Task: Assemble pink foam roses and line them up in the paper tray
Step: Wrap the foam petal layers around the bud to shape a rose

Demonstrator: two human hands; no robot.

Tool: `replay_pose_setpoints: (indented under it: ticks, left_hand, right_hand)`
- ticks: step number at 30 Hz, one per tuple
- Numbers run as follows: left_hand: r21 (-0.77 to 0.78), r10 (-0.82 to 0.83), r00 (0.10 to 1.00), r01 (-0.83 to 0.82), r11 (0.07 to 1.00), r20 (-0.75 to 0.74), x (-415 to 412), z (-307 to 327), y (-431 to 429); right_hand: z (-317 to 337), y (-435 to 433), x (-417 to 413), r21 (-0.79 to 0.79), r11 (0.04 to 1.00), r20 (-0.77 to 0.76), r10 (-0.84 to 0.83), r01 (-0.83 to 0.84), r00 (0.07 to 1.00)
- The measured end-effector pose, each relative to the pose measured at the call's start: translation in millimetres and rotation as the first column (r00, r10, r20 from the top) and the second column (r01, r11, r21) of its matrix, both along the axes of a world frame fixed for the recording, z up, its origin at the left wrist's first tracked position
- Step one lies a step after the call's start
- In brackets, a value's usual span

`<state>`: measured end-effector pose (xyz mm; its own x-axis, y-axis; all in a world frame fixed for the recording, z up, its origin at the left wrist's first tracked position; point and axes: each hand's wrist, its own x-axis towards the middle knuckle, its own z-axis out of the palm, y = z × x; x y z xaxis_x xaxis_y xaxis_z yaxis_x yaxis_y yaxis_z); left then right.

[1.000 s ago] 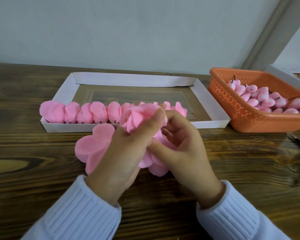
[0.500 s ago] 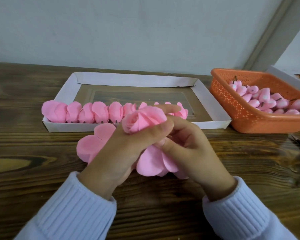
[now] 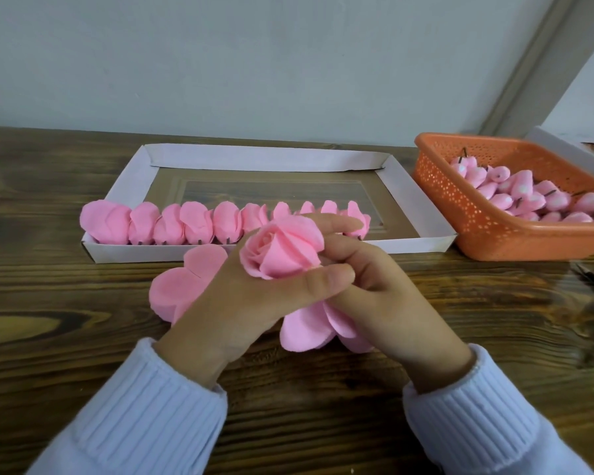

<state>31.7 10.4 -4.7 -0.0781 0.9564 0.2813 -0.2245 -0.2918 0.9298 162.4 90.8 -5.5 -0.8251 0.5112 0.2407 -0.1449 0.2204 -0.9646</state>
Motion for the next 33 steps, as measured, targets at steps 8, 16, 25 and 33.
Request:
replay_pose_setpoints:
  ticks: [8,16,25,33]
  left_hand:
    - [0.007,0.134,0.989,-0.134,0.991,0.060,5,-2,5]
    - [0.000,0.300,0.920,-0.310,0.951,0.254,7,3,7]
    - [0.005,0.350,0.937,-0.350,0.937,-0.006,9,2,6]
    - [-0.019,0.277,0.958,-0.279,0.960,-0.074,11,2,4]
  right_hand:
    - [4,0,-3,-0.014,0.999,-0.078,0.036,-0.037,0.996]
    - [-7,11,-4,-0.416,0.889,-0.062,-0.236,0.190,0.970]
    - [1,1,0,-0.007,0.902,-0.243,-0.420,0.431,0.875]
    - [5,-2,1,0.146,0.842,-0.323,-0.455,0.519,0.830]
